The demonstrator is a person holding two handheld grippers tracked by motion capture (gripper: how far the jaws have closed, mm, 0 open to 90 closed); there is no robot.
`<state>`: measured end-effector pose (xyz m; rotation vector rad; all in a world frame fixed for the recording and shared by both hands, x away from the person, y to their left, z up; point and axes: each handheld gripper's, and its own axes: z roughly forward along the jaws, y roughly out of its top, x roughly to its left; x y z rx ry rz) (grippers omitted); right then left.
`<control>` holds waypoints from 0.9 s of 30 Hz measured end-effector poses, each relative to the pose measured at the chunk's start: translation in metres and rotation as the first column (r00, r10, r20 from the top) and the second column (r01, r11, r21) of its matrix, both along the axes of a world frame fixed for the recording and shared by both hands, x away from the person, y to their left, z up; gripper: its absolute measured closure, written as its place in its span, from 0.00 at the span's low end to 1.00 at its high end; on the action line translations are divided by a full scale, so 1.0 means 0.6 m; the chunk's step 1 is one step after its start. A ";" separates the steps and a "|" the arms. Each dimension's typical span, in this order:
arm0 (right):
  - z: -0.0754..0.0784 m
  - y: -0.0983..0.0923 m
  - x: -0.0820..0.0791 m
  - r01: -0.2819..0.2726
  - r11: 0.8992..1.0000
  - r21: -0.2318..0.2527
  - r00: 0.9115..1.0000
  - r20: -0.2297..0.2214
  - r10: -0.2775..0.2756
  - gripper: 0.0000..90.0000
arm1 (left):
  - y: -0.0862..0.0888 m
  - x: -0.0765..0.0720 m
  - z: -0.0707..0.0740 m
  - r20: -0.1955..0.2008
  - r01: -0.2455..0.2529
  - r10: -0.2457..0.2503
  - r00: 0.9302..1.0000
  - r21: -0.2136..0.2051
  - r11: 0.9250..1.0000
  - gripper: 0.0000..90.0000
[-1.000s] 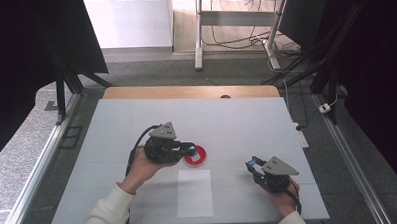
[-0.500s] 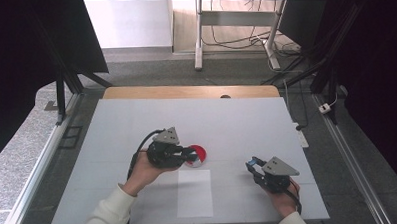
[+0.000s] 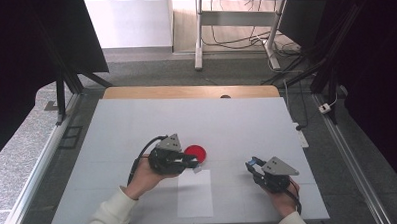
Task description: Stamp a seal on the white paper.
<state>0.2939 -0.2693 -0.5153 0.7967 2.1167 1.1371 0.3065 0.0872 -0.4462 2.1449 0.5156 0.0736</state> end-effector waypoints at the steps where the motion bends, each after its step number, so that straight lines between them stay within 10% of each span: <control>1: 0.000 0.000 0.000 0.001 1.000 0.000 1.000 0.000 -0.001 0.71 | 0.002 -0.002 -0.001 -0.001 -0.007 0.007 1.000 -0.001 1.000 0.83; 27: 0.000 0.000 -0.001 0.002 1.000 -0.008 1.000 0.002 -0.002 0.71 | 0.004 -0.040 -0.035 -0.018 -0.004 0.005 1.000 0.044 0.999 0.83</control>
